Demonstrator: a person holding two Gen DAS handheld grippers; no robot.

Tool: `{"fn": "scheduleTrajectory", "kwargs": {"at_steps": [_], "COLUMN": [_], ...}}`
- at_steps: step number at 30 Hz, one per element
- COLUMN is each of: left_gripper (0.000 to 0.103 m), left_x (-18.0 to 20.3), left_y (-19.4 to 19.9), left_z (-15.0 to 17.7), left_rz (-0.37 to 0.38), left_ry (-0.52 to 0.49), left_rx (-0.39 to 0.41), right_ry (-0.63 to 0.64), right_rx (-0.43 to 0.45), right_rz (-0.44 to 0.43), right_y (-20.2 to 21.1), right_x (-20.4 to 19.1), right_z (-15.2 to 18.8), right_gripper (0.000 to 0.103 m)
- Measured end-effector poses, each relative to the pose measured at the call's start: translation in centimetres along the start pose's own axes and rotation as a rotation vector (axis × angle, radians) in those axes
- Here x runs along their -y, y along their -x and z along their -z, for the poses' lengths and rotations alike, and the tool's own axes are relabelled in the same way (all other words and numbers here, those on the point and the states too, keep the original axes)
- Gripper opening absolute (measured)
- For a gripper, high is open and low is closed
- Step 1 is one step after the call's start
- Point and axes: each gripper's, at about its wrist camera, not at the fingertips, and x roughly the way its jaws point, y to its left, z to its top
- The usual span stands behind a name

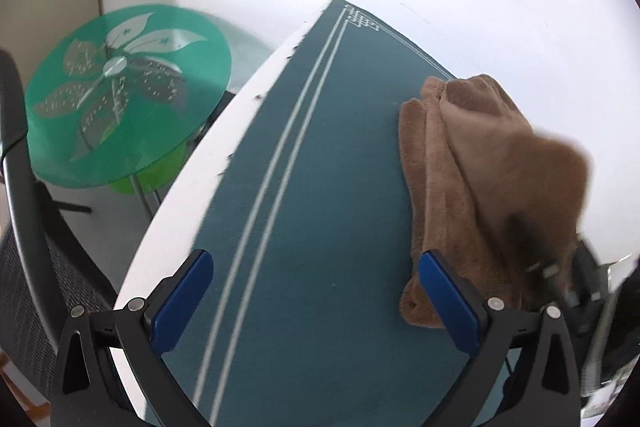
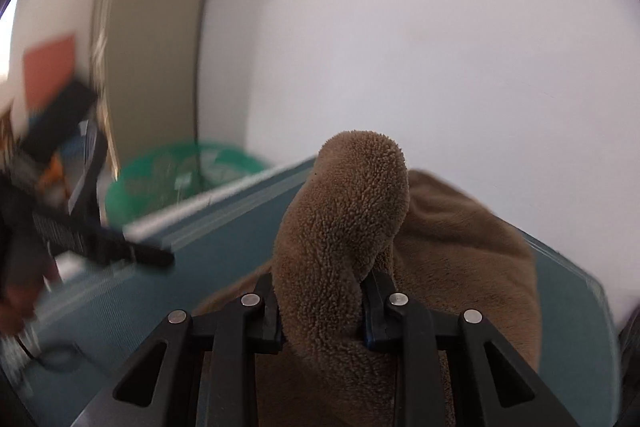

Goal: Fold clothes
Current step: 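Grasp the folded fleece with the right tool and lift it off the table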

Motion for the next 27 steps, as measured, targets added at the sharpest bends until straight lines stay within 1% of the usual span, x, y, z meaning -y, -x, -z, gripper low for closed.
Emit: {"fn": "scheduleTrajectory", "kwargs": {"at_steps": [1,2,4,5,6,8,11,14,17,19,21,23,25,27], "left_gripper": [0.103,0.103,0.103,0.103,0.103,0.103,0.103,0.103,0.103,0.103,0.103,0.103,0.103,0.103], "left_x": [-0.4,-0.5,-0.8,-0.9,-0.9,-0.8,-0.6,-0.6,-0.9,-0.9,-0.9,-0.7,-0.6,-0.6], "left_y": [0.0,0.1,0.1,0.1,0.1,0.0,0.0,0.2,0.6,0.8,1.0,1.2,1.4,1.6], "left_z": [0.0,0.1,0.1,0.1,0.1,0.2,0.3,0.5,0.5,0.5,0.5,0.6,0.7,0.7], "left_rz": [0.005,0.005,0.006,0.007,0.008,0.011,0.013,0.012,0.012,0.01,0.007,0.005,0.0,-0.005], "left_ry": [0.01,0.012,0.015,0.012,0.009,0.003,-0.005,-0.007,0.0,0.005,0.006,0.003,-0.002,-0.003], "left_rx": [-0.002,-0.001,0.0,-0.003,-0.004,-0.006,-0.01,-0.008,-0.002,0.002,0.004,0.005,0.009,0.015], "right_ry": [0.024,0.051,0.11,0.132,0.152,0.191,0.19,0.125,-0.024,-0.142,-0.238,-0.281,-0.277,-0.27], "right_rx": [-0.027,-0.035,-0.024,-0.023,-0.022,-0.018,-0.023,-0.007,0.046,0.089,0.107,0.089,0.045,-0.018], "right_rz": [-0.011,-0.017,-0.022,-0.04,-0.06,-0.071,-0.131,-0.209,-0.293,-0.32,-0.338,-0.36,-0.392,-0.466], "right_y": [-0.4,-0.3,0.5,0.7,0.8,1.1,2.3,3.7,5.2,5.7,4.9,3.6,1.8,0.3], "right_x": [-0.3,-0.8,-2.1,-2.6,-3.0,-4.0,-4.1,-3.1,-0.8,1.0,2.5,3.1,2.9,2.5], "right_z": [0.4,1.1,2.8,3.2,3.2,3.5,4.4,4.2,3.2,2.3,0.8,0.5,0.6,1.1], "right_gripper": [0.029,0.03,0.047,0.065,0.074,0.076,0.076,0.076,0.076,0.076,0.076,0.076,0.076,0.077]}}
